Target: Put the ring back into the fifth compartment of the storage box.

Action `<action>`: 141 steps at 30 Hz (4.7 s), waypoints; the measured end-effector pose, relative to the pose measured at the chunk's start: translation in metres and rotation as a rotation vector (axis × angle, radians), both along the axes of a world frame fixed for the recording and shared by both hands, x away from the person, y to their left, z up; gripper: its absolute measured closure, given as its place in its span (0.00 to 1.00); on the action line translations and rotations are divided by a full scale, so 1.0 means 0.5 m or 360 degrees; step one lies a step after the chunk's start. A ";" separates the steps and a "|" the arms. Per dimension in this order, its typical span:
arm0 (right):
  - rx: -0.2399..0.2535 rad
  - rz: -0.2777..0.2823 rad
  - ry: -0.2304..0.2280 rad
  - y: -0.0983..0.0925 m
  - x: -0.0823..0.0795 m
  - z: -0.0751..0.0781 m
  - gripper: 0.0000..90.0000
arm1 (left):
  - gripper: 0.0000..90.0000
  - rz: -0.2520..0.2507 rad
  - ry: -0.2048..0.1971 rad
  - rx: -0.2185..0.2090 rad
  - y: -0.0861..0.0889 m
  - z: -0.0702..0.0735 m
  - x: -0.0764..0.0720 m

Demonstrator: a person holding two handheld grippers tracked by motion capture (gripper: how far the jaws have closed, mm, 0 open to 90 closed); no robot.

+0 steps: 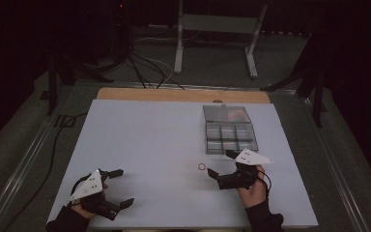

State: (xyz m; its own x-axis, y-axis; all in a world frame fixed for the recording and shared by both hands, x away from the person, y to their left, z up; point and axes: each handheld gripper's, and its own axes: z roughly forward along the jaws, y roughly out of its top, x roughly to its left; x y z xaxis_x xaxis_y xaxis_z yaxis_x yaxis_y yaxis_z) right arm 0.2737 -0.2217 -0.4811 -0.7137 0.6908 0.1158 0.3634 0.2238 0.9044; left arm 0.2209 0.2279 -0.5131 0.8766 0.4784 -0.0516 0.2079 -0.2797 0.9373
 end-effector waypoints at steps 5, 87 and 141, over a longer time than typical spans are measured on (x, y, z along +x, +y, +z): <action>-0.0008 0.0019 0.0018 0.013 0.005 -0.003 0.00 | 0.01 -0.0004 0.0004 -0.0002 0.000 0.000 0.000; -0.0413 -0.0218 0.0394 0.093 0.086 -0.074 0.67 | 0.01 -0.0019 0.0010 -0.0011 0.002 -0.001 0.000; -0.0501 -0.0229 0.0366 0.122 0.077 -0.056 0.97 | 0.01 -0.0021 0.0014 -0.0018 0.002 -0.001 0.001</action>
